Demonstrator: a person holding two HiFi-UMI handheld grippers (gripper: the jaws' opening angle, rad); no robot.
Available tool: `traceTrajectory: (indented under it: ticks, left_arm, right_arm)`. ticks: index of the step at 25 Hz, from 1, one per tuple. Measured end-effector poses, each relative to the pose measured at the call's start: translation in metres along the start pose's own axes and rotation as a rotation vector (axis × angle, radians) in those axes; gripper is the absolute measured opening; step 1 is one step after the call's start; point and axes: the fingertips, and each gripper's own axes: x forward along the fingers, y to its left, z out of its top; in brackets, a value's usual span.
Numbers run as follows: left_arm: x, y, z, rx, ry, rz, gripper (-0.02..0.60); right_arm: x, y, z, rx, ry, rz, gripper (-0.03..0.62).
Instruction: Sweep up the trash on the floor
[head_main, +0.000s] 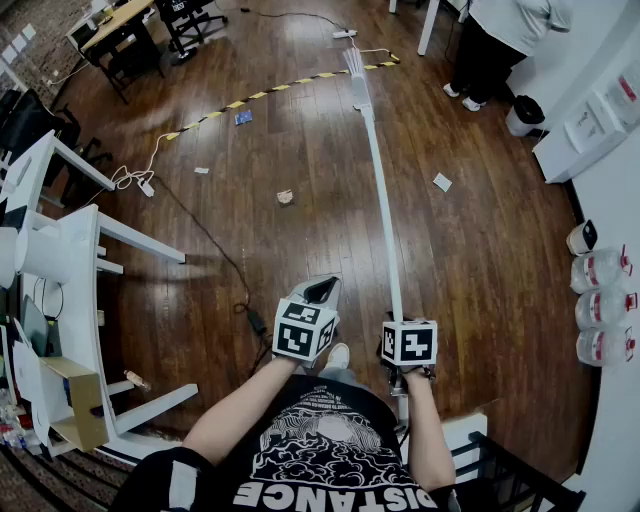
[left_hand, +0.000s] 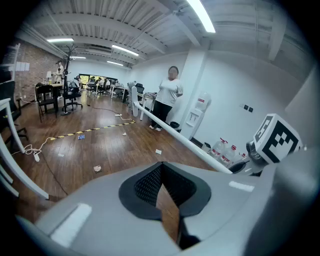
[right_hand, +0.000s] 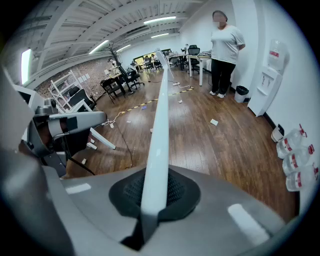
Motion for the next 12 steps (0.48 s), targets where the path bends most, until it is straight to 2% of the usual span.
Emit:
traceTrajectory:
  ticks: [6,12]
  left_arm:
    - [0.037,-0.024,0.017,0.014,0.002,-0.016,0.005]
    - [0.076,-0.026,0.033,0.037,0.024,-0.048,0.005]
  right_arm:
    - [0.007,-0.043,0.001,0.022,0.025,-0.004,0.0]
    - [0.023,-0.076,0.014,0.079,0.048,-0.025,0.0]
